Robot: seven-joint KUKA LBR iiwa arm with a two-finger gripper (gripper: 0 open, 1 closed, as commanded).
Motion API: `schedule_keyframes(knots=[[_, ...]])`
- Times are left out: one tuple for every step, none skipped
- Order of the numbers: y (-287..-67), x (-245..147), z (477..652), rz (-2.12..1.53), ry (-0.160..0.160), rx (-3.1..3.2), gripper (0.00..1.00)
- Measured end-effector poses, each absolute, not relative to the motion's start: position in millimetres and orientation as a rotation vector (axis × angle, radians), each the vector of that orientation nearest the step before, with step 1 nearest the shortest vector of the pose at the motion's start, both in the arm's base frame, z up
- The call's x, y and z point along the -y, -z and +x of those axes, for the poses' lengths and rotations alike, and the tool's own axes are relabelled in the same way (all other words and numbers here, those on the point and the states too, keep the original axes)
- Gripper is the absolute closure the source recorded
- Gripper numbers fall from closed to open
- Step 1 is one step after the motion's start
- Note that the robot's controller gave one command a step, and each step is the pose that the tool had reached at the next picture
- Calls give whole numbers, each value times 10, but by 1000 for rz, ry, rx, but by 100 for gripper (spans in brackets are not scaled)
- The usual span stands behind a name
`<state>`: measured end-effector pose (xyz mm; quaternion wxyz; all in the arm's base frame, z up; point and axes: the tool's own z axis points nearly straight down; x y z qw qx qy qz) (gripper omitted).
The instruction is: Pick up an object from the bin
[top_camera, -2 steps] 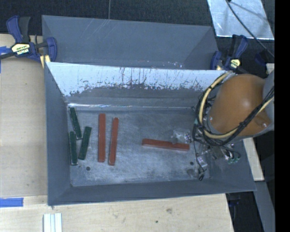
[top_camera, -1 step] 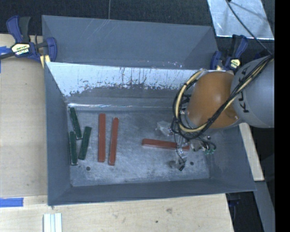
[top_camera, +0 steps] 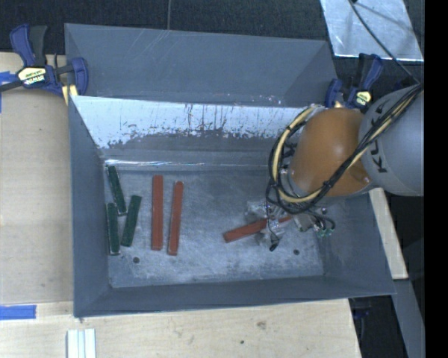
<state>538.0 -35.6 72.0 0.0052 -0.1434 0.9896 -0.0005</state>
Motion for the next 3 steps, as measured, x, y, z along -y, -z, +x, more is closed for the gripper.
schedule_keyframes(knots=[[-1991, 31, 5053, -464, 2, -3097, 100], [-2867, 196, 5338, -924, 4, -2993, 100], [-2599, 426, 4992, -1360, -1, -2834, 100]])
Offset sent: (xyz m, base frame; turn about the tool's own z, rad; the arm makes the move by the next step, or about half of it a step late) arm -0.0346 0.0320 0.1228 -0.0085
